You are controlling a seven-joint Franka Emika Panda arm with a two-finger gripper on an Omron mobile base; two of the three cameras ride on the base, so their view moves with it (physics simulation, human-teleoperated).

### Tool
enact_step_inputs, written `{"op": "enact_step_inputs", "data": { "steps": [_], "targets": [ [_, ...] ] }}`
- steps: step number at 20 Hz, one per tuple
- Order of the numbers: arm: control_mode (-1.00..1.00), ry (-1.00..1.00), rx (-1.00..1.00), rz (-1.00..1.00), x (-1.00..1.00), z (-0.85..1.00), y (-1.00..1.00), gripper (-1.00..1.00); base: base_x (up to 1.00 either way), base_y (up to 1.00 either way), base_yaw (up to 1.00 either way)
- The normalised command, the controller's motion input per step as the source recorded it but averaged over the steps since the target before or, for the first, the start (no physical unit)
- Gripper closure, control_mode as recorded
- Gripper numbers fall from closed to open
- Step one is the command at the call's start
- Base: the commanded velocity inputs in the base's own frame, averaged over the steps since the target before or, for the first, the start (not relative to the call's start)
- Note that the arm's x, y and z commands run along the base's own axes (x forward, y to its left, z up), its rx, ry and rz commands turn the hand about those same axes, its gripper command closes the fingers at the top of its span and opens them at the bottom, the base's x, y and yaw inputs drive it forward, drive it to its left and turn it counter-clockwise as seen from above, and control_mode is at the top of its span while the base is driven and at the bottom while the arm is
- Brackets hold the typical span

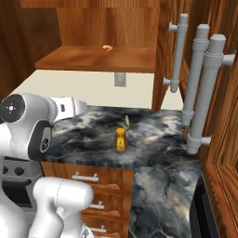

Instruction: Pick the cereal and honey bottle from the counter and place them in the cabinets closest to them.

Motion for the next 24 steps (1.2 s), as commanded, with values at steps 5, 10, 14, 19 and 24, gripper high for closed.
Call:
{"op": "enact_step_inputs", "data": {
  "steps": [5, 10, 14, 19, 24],
  "targets": [
    [-1.0, 0.05, 0.0, 0.0, 0.19, -0.31, -0.21, -1.0, 0.0, 0.0, 0.0],
    [-1.0, 0.04, 0.0, 0.0, 0.25, -0.21, -0.12, -1.0, 0.0, 0.0, 0.0],
    [-1.0, 0.05, 0.0, -0.03, 0.35, -0.16, -0.06, -1.0, 0.0, 0.0, 0.0],
    [-1.0, 0.09, 0.0, -0.14, 0.46, -0.14, -0.07, -1.0, 0.0, 0.0, 0.0],
    [-1.0, 0.1, 0.0, -0.16, 0.45, -0.11, -0.14, -1.0, 0.0, 0.0, 0.0]
  ]
}}
